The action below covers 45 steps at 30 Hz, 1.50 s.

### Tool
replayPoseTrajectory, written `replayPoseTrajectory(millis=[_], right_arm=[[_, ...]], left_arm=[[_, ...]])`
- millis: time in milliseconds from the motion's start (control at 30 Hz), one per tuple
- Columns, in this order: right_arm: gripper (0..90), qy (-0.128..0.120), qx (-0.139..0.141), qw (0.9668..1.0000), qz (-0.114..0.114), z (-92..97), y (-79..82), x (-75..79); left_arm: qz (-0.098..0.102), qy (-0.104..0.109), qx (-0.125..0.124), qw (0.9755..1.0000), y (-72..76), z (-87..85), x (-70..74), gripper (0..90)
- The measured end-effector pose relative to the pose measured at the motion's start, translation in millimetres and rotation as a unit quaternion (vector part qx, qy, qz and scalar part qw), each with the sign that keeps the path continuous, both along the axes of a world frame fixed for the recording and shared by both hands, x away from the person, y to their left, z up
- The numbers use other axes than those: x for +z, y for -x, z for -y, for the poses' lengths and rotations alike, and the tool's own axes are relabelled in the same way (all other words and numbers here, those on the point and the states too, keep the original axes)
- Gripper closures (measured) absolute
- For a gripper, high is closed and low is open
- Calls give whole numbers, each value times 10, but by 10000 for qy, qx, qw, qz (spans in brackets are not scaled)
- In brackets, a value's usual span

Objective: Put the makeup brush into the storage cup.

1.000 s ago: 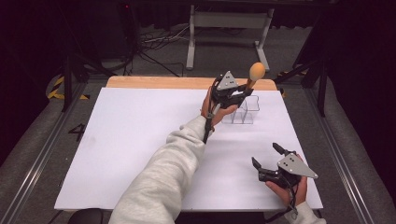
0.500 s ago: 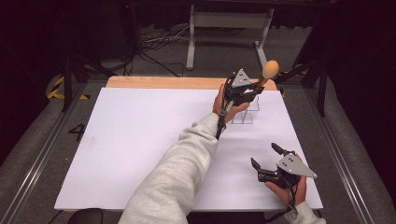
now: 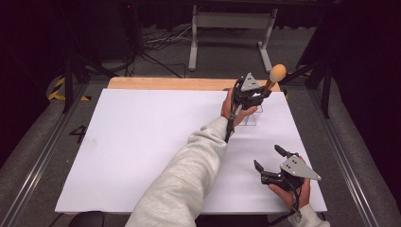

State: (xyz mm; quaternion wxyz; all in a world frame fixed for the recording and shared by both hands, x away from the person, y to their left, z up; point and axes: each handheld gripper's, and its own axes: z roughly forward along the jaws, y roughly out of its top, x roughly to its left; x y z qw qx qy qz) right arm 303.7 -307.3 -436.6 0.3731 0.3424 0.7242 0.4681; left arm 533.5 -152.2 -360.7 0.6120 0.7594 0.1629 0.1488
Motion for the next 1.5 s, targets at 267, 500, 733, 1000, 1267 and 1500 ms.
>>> replayPoseTrajectory(millis=[267, 500, 733, 1000, 1267, 1500], right_arm=[[122, 1, 27, 10000, 7, -4, 5, 6], [122, -3, 11, 10000, -1, 1, 2, 5], [122, 14, 19, 10000, -11, -5, -6, 1], [123, -5, 9, 10000, -21, 4, -4, 1], [123, 0, 1, 10000, -12, 0, -7, 2], [125, 29, 39, 10000, 3, -42, -15, 5]], left_arm=[[-74, -82, 65, 9999, -15, 22, -88, 734], [-108, -205, 49, 9997, 0, 14, -140, 732], [-99, -298, 62, 9995, 17, 1, -151, 728], [-61, -428, 26, 9991, 67, -38, -164, 574], [144, -310, 88, 9994, 162, -243, -17, 380], [334, -305, 259, 9986, 227, -458, 94, 254]])
